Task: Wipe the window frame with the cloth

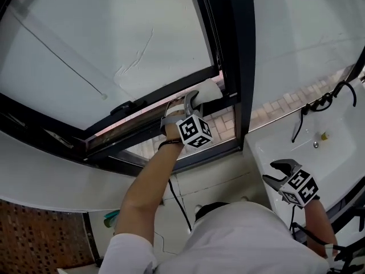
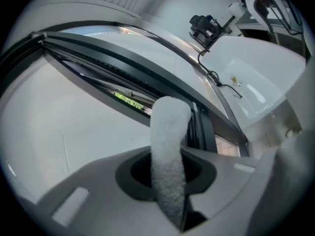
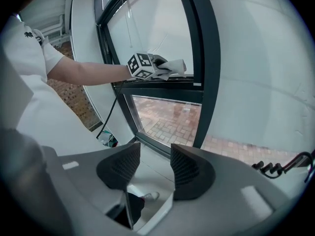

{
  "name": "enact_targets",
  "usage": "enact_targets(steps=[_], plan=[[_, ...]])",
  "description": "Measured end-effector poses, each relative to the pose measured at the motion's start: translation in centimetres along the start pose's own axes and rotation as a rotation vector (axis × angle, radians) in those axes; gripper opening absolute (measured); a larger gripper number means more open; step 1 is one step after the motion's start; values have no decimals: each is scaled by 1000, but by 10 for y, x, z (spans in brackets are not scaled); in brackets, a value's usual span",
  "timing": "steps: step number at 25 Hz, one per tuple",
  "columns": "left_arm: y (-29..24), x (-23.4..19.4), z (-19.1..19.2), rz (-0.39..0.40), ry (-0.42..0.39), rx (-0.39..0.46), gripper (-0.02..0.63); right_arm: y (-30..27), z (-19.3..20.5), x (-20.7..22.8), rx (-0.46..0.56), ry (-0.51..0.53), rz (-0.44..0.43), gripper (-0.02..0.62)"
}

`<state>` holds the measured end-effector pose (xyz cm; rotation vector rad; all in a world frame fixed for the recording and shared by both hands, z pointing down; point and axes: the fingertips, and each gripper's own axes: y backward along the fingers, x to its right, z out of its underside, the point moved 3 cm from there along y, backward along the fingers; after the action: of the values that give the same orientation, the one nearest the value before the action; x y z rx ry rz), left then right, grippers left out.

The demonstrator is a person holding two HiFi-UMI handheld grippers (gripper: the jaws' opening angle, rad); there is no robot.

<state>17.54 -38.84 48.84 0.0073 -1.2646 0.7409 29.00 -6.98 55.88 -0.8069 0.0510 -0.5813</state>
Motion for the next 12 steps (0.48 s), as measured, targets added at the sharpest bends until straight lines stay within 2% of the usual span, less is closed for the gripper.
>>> enact_targets(steps=[6,12], plan=[[-29,9,-18,18,-30,-22,97,12,6,16,22,-20,25,195],[-42,27,-18,64,-54,-46,97,14,12,20,33,-43,35,195]])
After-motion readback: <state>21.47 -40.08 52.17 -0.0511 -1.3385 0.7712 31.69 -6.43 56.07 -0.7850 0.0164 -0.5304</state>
